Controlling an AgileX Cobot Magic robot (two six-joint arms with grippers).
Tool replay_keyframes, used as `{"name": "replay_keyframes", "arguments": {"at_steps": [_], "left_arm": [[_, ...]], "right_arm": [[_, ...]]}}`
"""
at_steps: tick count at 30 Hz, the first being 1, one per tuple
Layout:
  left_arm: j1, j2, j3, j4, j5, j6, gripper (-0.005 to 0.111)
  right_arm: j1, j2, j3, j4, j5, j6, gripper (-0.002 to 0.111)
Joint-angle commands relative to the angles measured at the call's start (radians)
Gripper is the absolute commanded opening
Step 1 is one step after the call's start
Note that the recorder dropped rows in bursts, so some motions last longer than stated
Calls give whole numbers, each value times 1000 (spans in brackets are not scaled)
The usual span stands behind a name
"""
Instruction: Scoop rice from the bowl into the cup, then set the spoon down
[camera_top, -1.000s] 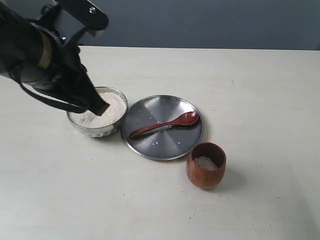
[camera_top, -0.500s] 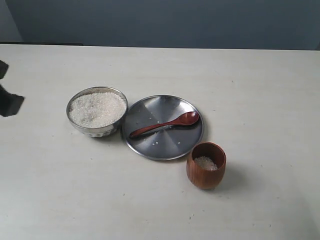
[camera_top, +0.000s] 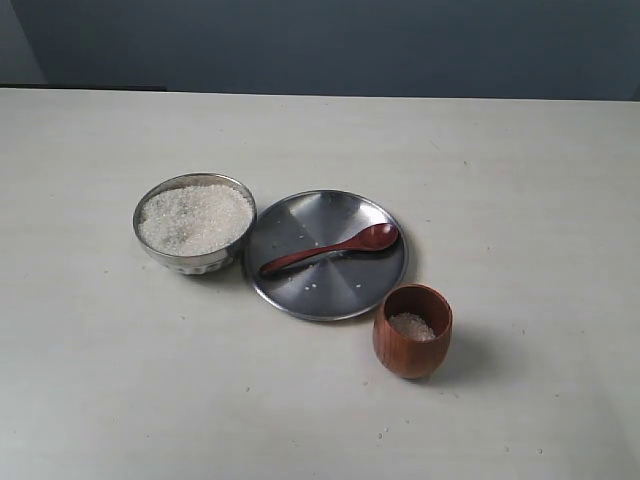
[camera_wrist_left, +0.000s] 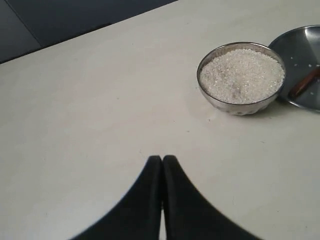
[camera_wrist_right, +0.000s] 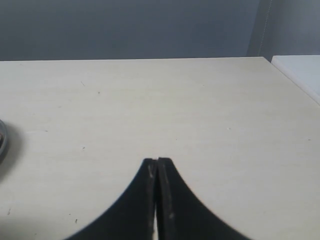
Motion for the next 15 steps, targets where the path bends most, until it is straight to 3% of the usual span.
{"name": "replay_keyframes", "arguments": {"at_steps": [1, 10, 15], "left_arm": [[2, -120, 44, -18, 12, -6, 0], [2, -294, 121, -6, 23, 52, 0], [2, -359, 150, -1, -80, 89, 0]], "right_arm": [[-4, -5, 4, 0, -3, -6, 0], [-4, -5, 4, 0, -3, -6, 0], [-4, -5, 4, 0, -3, -6, 0]]}}
